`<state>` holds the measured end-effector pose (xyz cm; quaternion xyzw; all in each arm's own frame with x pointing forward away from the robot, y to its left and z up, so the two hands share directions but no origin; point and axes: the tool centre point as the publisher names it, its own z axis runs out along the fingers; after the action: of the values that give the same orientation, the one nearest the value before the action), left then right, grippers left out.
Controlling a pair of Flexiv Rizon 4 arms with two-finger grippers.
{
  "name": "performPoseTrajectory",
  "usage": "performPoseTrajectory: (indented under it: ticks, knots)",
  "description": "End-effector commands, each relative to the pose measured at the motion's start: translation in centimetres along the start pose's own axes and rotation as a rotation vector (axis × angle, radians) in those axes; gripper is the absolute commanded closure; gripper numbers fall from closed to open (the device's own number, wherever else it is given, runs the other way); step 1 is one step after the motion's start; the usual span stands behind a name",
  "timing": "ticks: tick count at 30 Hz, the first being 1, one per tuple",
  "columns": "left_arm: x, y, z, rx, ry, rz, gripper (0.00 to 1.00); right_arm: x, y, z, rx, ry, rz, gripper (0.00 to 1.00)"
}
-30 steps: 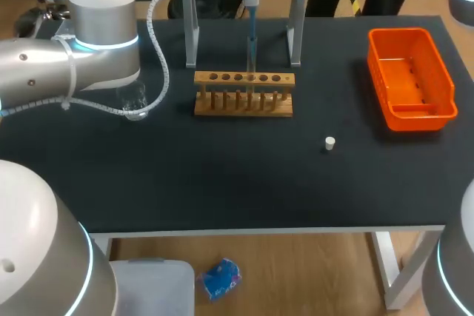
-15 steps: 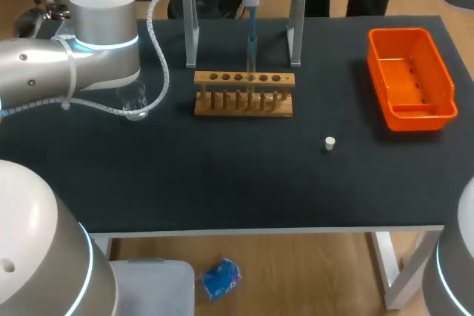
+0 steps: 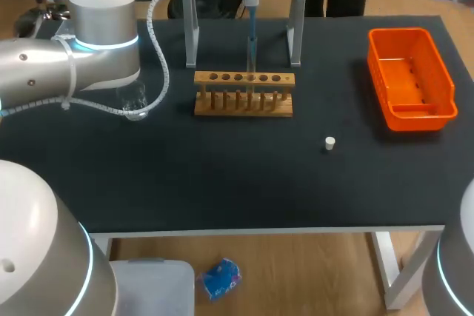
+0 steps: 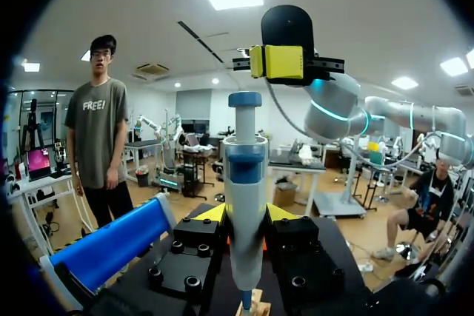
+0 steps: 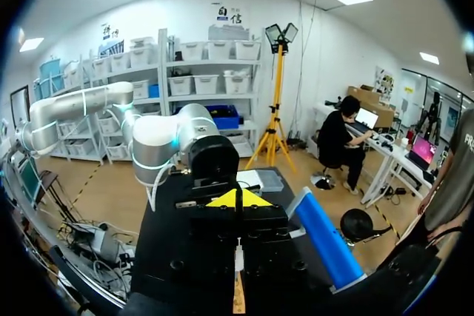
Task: Invert the test tube, pick up the pipette, mount the tip to pipette, aspirate from beaker and dispense into the tube, eject the tip, return the pipette, and cap with the stopper.
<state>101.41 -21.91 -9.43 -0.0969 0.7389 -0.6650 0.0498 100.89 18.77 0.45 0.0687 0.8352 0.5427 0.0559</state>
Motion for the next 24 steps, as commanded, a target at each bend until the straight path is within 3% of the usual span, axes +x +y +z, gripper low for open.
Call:
performPoseTrajectory:
  ticks: [1,24]
  knots:
    - [0.0,0.0,0.0,0.0,-0.001,0.001,1.0,-0.1,0.0,0.1,0.003,0.006,0.001,1.0]
    - [0.0,0.0,0.0,0.0,-0.001,0.001,1.0,0.5,-1.2,0.8,0.03,0.021,0.024,1.0]
